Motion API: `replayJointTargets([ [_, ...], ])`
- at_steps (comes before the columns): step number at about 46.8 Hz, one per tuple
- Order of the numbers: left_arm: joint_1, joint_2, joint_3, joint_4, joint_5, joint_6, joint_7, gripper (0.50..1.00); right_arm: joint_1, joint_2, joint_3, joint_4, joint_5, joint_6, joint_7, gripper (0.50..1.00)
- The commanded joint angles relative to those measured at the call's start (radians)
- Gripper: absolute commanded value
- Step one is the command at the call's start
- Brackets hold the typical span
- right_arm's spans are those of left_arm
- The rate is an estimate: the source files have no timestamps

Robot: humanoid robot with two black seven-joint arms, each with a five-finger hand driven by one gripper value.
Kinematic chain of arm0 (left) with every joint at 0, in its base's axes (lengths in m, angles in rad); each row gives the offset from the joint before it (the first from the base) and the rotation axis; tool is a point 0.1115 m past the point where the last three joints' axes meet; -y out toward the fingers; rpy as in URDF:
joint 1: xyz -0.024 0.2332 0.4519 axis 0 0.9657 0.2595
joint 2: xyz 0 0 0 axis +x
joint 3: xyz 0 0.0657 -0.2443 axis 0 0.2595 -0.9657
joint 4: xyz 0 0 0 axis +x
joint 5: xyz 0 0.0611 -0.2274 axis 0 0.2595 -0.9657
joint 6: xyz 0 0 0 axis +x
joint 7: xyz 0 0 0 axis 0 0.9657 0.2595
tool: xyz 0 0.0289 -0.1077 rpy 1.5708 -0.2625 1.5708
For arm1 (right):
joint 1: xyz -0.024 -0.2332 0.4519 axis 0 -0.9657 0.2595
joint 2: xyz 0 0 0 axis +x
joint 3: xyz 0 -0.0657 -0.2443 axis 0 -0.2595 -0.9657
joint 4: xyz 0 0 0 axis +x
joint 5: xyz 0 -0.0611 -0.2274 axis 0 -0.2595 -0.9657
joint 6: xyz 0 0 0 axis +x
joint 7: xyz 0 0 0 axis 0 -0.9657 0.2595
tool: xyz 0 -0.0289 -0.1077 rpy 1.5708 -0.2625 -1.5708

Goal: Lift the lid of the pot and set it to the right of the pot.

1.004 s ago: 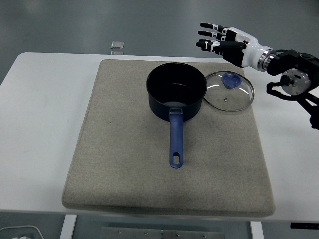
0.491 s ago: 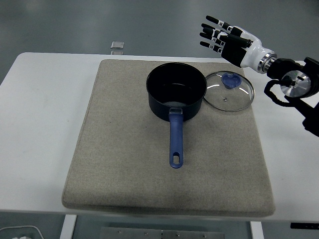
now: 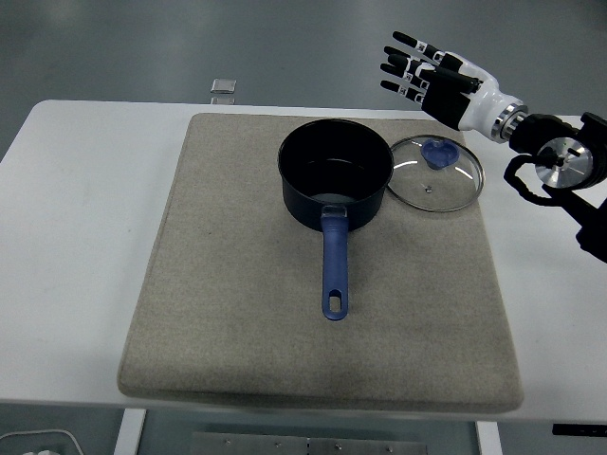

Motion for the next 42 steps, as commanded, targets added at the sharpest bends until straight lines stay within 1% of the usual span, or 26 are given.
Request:
replayJointTargets([
  [1, 0.0, 0.0, 0.0, 0.0, 0.0, 0.0, 0.0, 1.0, 0.0, 0.0, 0.001, 0.001, 0.001, -0.003, 0.001, 0.926],
  [17, 0.0, 0.0, 0.0, 0.0, 0.0, 0.0, 0.0, 1.0, -0.011, 0.002, 0.001, 0.001, 0.001, -0.007, 0.002, 0.924],
  [33, 0.0, 0.0, 0.0, 0.0, 0.0, 0.0, 0.0, 1.0, -0.012, 0.018, 0.001, -0.001, 0.001, -0.007, 0.002, 0.924],
  [36, 0.0, 0.0, 0.0, 0.003, 0.0, 0.0, 0.0, 1.0, -0.014, 0.023, 0.001, -0.001, 0.001, -0.015, 0.01, 0.924],
  [42, 0.0, 0.0, 0.0, 0.0, 0.0, 0.0, 0.0, 1.0, -0.015, 0.022, 0.0, 0.001, -0.007, -0.026, 0.059, 0.924],
])
